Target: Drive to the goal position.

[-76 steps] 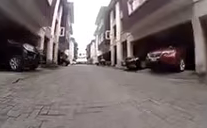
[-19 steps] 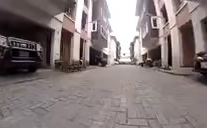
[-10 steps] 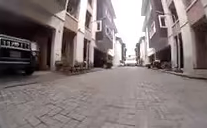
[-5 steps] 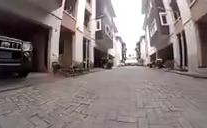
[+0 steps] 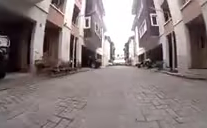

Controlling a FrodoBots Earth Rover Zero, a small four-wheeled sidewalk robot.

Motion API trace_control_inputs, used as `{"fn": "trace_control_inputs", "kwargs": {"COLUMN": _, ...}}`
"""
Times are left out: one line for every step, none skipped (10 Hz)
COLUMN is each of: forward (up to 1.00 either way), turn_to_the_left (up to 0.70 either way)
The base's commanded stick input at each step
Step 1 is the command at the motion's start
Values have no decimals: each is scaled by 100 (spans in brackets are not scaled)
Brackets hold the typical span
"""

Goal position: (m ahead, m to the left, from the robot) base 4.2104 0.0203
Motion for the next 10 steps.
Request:
{"fn": "trace_control_inputs", "kwargs": {"forward": 70, "turn_to_the_left": 0}}
{"fn": "trace_control_inputs", "kwargs": {"forward": 70, "turn_to_the_left": 0}}
{"fn": "trace_control_inputs", "kwargs": {"forward": 70, "turn_to_the_left": 0}}
{"fn": "trace_control_inputs", "kwargs": {"forward": 70, "turn_to_the_left": 0}}
{"fn": "trace_control_inputs", "kwargs": {"forward": 70, "turn_to_the_left": 0}}
{"fn": "trace_control_inputs", "kwargs": {"forward": 70, "turn_to_the_left": 0}}
{"fn": "trace_control_inputs", "kwargs": {"forward": 70, "turn_to_the_left": 0}}
{"fn": "trace_control_inputs", "kwargs": {"forward": 70, "turn_to_the_left": 0}}
{"fn": "trace_control_inputs", "kwargs": {"forward": 70, "turn_to_the_left": 0}}
{"fn": "trace_control_inputs", "kwargs": {"forward": 70, "turn_to_the_left": 0}}
